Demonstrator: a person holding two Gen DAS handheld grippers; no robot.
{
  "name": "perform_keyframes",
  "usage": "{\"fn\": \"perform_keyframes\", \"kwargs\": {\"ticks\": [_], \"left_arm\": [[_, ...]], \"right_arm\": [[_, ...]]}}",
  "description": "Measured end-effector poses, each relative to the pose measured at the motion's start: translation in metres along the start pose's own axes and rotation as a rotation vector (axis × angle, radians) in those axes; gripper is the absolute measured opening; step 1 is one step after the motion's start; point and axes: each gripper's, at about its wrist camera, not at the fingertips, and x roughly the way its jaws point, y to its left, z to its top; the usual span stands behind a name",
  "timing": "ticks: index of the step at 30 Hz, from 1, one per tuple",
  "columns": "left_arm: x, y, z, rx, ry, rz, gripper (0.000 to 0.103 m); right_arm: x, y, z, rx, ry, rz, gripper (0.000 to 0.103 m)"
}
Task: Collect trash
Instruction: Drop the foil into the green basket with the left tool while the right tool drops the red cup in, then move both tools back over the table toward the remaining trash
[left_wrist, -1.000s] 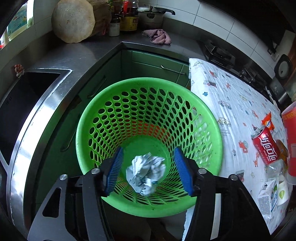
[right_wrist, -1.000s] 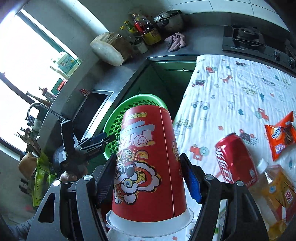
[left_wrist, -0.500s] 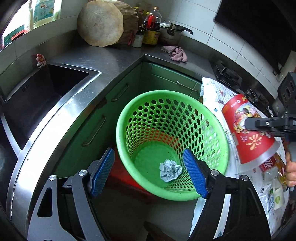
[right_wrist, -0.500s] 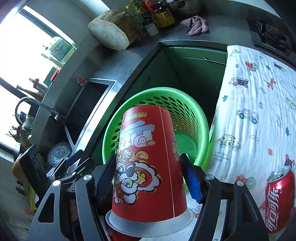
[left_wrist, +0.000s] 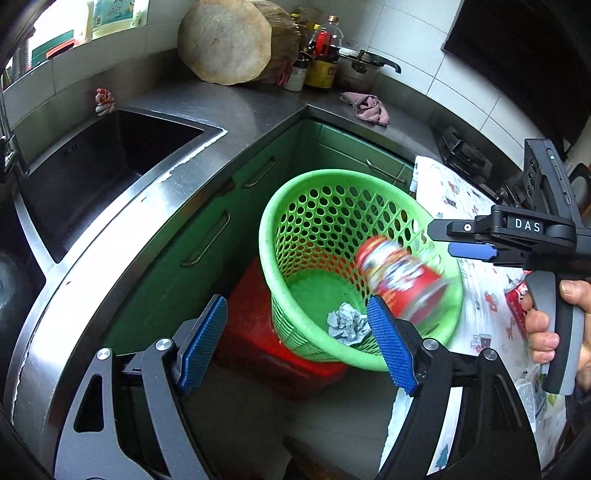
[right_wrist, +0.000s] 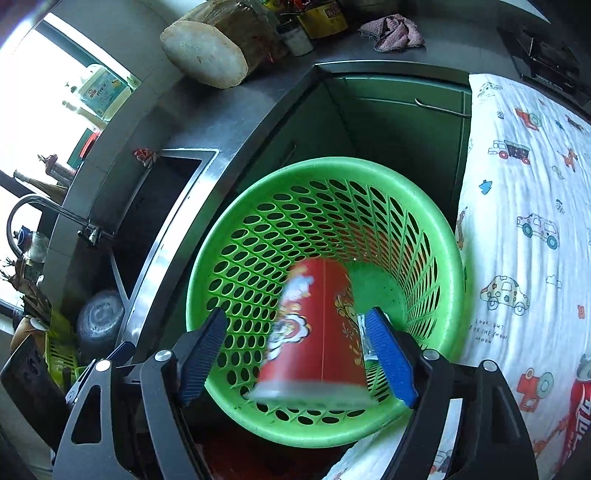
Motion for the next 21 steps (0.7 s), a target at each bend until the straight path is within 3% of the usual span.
{"fn": "perform_keyframes", "kwargs": {"ticks": [12,21], "left_arm": [[-0.011,-0.04,0.0,0.066,-0.019,-0.043,0.082],[-0.022,-0.082,-0.014,0.127,-0.019,-0.096,0.083]], "right_arm": [[-0.088,-0.013,-0.044,-0.121,-0.098,-0.081,0.083],[-0.168,-0.066,-0.102,-0.184,-0.099,-0.207,0.084]]}}
